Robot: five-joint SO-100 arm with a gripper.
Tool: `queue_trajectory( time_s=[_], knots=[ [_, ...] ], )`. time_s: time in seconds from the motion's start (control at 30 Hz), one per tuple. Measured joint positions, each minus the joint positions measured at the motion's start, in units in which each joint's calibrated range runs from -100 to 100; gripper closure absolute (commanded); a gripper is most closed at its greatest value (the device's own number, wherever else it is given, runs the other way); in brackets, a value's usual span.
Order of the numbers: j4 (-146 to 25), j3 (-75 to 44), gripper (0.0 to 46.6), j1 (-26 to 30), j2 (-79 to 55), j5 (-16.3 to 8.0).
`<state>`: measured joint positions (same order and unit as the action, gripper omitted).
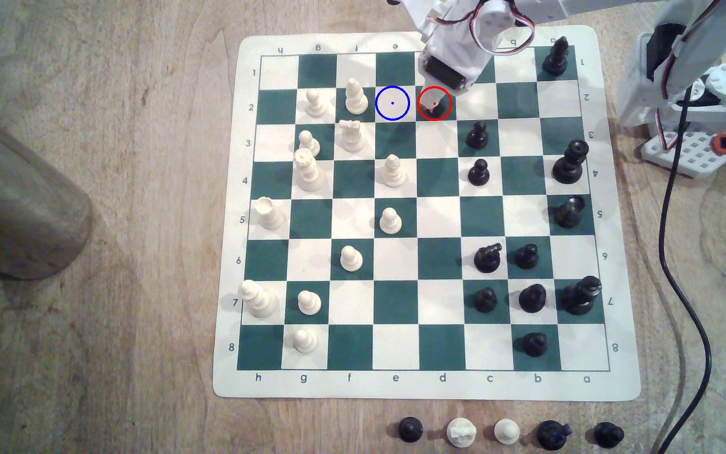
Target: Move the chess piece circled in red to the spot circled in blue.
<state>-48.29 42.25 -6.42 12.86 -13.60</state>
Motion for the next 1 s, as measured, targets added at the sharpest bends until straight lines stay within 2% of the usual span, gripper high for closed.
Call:
queue_trajectory(
  time_s=[1.0],
  knots=[
    [0.80, 0.00, 34.3, 1.11, -2.01, -0.88]
  ],
)
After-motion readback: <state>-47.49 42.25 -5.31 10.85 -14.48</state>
